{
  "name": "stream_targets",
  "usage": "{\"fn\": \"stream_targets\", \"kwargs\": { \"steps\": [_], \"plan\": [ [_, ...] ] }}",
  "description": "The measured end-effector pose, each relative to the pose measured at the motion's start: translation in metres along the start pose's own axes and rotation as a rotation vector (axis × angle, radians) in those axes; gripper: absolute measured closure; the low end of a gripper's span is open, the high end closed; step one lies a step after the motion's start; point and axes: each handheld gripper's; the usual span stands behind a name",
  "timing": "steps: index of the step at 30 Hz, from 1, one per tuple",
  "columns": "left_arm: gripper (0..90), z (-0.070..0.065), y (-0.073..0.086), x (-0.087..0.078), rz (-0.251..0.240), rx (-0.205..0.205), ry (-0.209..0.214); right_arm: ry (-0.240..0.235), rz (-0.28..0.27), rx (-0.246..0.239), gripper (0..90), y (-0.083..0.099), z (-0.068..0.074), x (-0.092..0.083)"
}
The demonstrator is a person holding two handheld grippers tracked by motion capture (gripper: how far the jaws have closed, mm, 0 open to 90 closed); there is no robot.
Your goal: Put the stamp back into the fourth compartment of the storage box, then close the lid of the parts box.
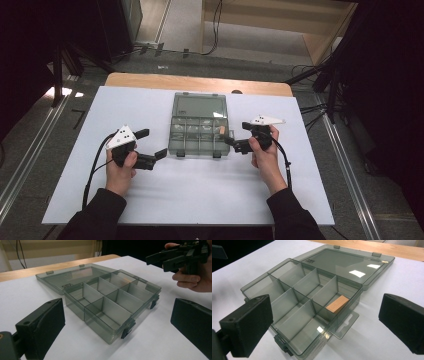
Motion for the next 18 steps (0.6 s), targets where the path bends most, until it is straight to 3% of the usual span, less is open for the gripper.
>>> {"fn": "stream_targets", "kwargs": {
  "steps": [18],
  "plan": [
    [0.0, 0.004, -0.012, 0.026, 0.011, -0.005, 0.02, 0.004, -0.022, 0.021, 0.0, -0.004, -0.005, 0.0]
  ]
}}
Point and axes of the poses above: each handheld gripper's, and its own axes: x roughly forward along the jaws, y roughly out of its underside, z roughly to its left, and after that the axes turned 10 degrees about -x, right-handed
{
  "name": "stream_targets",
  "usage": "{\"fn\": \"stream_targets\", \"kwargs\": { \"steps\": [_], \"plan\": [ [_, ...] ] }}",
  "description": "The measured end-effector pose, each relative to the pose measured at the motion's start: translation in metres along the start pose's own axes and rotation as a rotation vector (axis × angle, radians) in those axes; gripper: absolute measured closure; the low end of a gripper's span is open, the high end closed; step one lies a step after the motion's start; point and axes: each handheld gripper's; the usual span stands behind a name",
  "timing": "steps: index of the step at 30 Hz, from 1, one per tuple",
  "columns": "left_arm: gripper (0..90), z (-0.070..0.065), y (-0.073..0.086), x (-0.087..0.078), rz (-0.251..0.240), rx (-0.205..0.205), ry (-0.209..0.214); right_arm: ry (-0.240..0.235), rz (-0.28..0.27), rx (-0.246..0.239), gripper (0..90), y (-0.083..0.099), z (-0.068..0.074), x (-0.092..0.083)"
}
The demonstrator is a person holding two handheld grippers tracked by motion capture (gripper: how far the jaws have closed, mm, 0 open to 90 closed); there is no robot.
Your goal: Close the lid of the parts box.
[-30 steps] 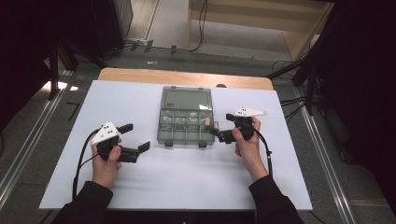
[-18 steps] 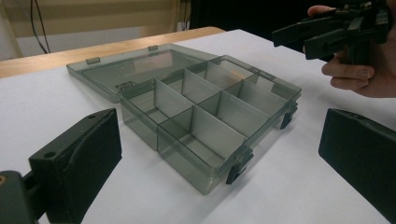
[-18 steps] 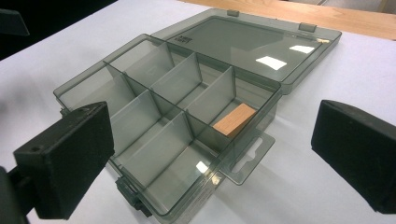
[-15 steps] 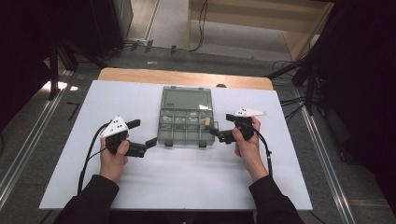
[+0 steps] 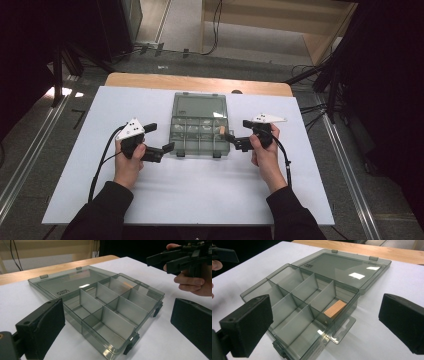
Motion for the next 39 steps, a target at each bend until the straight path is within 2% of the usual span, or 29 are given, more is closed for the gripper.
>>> {"fn": "stream_targets", "kwargs": {
  "steps": [6, 9, 16, 24, 30, 34, 39],
  "plan": [
    [0.0, 0.008, -0.005, 0.008, -0.006, -0.016, -0.006, 0.004, -0.011, 0.011, 0.0, -0.005, -0.004, 0.004],
    [0.0, 0.014, -0.007, 0.013, -0.008, -0.044, 0.005, 0.006, -0.017, 0.023, 0.0, -0.006, -0.006, 0.008],
    [0.0, 0.032, -0.01, 0.025, -0.007, -0.105, 0.004, 0.002, -0.018, 0.06, 0.0, -0.006, -0.013, 0.017],
    [0.0, 0.044, -0.02, 0.042, 0.004, -0.119, -0.004, -0.002, -0.017, 0.094, 0.0, -0.01, -0.024, 0.027],
    [0.0, 0.051, -0.025, 0.06, 0.032, -0.139, -0.005, -0.003, -0.004, 0.1, 0.0, -0.014, -0.029, 0.037],
    [0.1, 0.056, -0.028, 0.069, 0.036, -0.173, 0.001, -0.013, -0.004, 0.128, 0.0, -0.016, -0.034, 0.043],
    [0.1, 0.063, -0.029, 0.076, 0.053, -0.192, -0.003, -0.031, -0.002, 0.151, 0.0, -0.019, -0.04, 0.053]
  ]
}}
Point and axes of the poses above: each handheld gripper's, and its own axes: x roughly forward along the jaws, y roughly out of its underside, z roughly to its left, and after that the axes turned 10 degrees about -x, right-handed
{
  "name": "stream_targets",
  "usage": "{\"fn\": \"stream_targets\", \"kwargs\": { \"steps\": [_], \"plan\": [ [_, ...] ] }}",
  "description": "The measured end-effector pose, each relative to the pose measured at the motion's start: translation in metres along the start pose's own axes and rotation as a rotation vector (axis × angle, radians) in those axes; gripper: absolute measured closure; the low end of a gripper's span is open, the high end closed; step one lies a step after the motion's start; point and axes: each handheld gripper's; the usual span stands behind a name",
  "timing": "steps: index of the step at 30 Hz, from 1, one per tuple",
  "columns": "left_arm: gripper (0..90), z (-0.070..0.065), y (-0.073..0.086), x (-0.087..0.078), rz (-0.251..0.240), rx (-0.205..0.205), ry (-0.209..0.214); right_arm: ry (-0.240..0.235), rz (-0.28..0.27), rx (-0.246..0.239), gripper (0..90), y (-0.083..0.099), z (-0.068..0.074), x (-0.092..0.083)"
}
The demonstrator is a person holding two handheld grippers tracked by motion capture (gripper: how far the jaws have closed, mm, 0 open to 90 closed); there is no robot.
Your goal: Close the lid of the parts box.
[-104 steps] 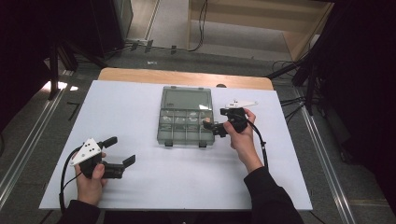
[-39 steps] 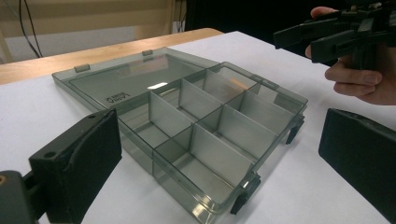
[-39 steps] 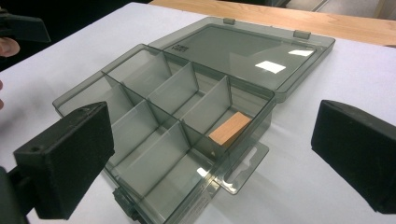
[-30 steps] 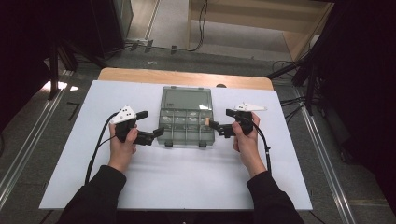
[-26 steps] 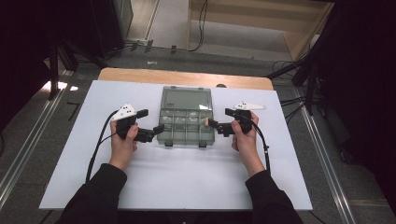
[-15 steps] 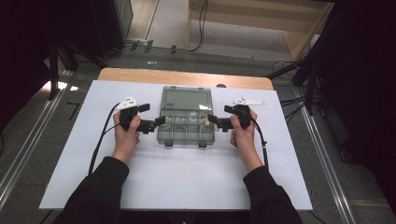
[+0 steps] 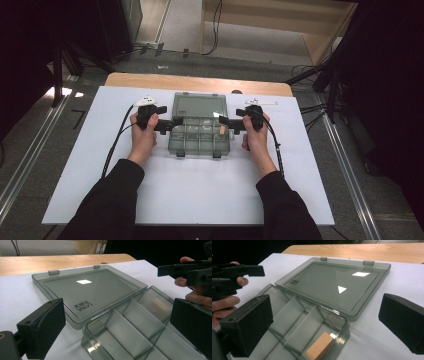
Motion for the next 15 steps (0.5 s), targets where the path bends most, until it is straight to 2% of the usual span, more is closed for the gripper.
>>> {"fn": "stream_targets", "kwargs": {
  "steps": [5, 7, 11, 13, 15],
  "plan": [
    [0.2, 0.006, -0.001, 0.005, 0.023, -0.024, 0.0, -0.026, 0.024, 0.011, 0.0, -0.002, -0.003, 0.008],
    [0.2, 0.007, -0.002, 0.007, 0.031, -0.025, -0.015, -0.038, 0.032, 0.025, 0.0, -0.002, -0.005, 0.01],
    [4.9, 0.013, -0.004, 0.009, 0.027, -0.075, -0.026, -0.059, 0.032, 0.059, 0.0, -0.001, -0.01, 0.014],
    [6.1, 0.015, -0.005, 0.011, 0.044, -0.101, -0.022, -0.067, 0.031, 0.075, 0.6, -0.001, -0.013, 0.016],
    [9.9, 0.015, -0.006, 0.013, 0.046, -0.114, -0.053, -0.07, 0.031, 0.098, 5.8, 0.0, -0.015, 0.017]
  ]
}}
Point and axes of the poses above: each handheld gripper's, and its own axes: x roughly forward along the jaws, y roughly out of its underside, z roughly to its left, and after that the axes turned 10 degrees about -x, right-handed
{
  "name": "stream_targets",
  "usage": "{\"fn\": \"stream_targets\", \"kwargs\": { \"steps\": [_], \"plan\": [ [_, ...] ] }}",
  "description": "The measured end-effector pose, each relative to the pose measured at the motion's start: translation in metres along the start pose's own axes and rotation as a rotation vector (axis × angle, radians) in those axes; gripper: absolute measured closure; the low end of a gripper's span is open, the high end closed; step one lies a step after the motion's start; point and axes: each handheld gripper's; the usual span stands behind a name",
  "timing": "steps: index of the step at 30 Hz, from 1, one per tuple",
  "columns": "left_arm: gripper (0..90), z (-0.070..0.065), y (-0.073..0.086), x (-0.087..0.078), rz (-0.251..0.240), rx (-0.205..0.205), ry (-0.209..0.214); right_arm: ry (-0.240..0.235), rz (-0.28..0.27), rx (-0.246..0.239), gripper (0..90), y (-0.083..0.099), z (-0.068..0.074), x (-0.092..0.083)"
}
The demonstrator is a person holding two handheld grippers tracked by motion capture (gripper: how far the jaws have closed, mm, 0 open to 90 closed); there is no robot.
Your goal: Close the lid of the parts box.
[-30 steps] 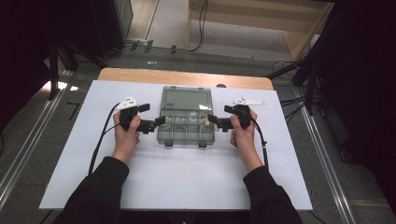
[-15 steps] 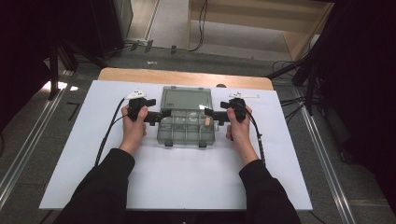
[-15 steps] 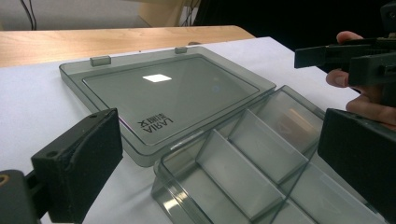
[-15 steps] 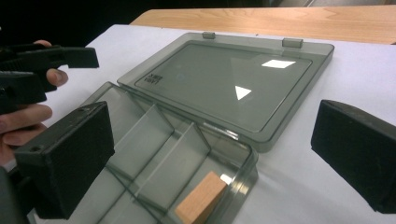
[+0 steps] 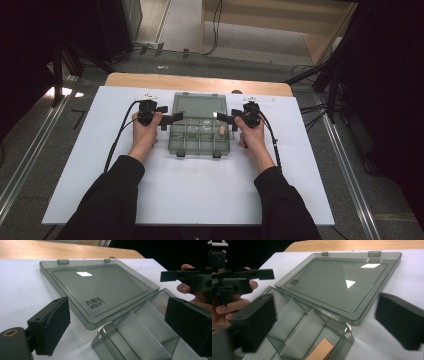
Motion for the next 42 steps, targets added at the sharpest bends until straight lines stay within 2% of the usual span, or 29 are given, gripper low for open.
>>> {"fn": "stream_targets", "kwargs": {
  "steps": [1, 3, 4, 9, 12, 14, 17, 22, 25, 31, 35, 37, 39, 40, 41, 42],
  "plan": [
    [15.5, 0.0, -0.001, 0.001, 0.002, -0.007, -0.014, -0.009, 0.001, 0.008, 6.2, 0.0, -0.001, 0.001],
    [16.8, 0.0, -0.001, 0.003, 0.0, -0.032, -0.024, 0.0, 0.012, 0.033, 13.6, -0.001, -0.003, 0.003],
    [19.3, 0.001, -0.001, 0.004, 0.004, -0.04, -0.029, 0.0, 0.019, 0.035, 13.7, -0.001, -0.003, 0.003],
    [28.7, 0.003, -0.001, 0.01, 0.025, -0.093, -0.082, 0.028, 0.031, 0.042, 25.4, -0.002, -0.003, 0.007],
    [33.6, 0.004, -0.001, 0.012, 0.032, -0.111, -0.087, 0.038, 0.025, 0.055, 30.7, -0.002, -0.004, 0.007],
    [37.7, 0.004, -0.001, 0.013, 0.036, -0.106, -0.086, 0.045, 0.025, 0.059, 32.7, -0.003, -0.005, 0.008],
    [38.0, 0.004, -0.002, 0.014, 0.038, -0.114, -0.092, 0.09, 0.014, 0.057, 35.5, -0.004, -0.005, 0.007],
    [38.5, 0.003, -0.002, 0.016, 0.046, -0.119, -0.1, 0.102, 0.042, 0.074, 38.9, -0.003, -0.008, 0.013],
    [38.4, 0.004, -0.002, 0.018, 0.052, -0.121, -0.108, 0.106, 0.053, 0.109, 39.2, 0.0, -0.011, 0.017],
    [37.9, 0.007, -0.003, 0.021, 0.066, -0.142, -0.105, 0.093, 0.078, 0.14, 39.6, 0.004, -0.017, 0.023],
    [37.9, 0.009, -0.004, 0.024, 0.079, -0.168, -0.112, 0.063, 0.081, 0.191, 40.8, 0.005, -0.022, 0.024],
    [37.6, 0.009, -0.004, 0.025, 0.081, -0.185, -0.115, 0.063, 0.087, 0.207, 45.0, 0.005, -0.024, 0.024],
    [37.5, 0.01, -0.003, 0.026, 0.082, -0.2, -0.112, 0.067, 0.088, 0.203, 47.1, 0.005, -0.025, 0.024],
    [37.9, 0.011, -0.003, 0.026, 0.084, -0.204, -0.095, 0.063, 0.087, 0.201, 49.5, 0.005, -0.025, 0.024],
    [42.5, 0.01, -0.003, 0.027, 0.086, -0.206, -0.081, 0.048, 0.081, 0.202, 52.9, 0.005, -0.025, 0.023],
    [43.3, 0.009, -0.003, 0.028, 0.09, -0.199, -0.088, 0.053, 0.082, 0.192, 57.1, 0.005, -0.024, 0.023]
  ]
}}
Point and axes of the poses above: each handheld gripper's, and its own axes: x roughly forward along the jaws, y roughly out of its underside, z roughly to its left, and after that the axes turned 10 degrees about -x, right-handed
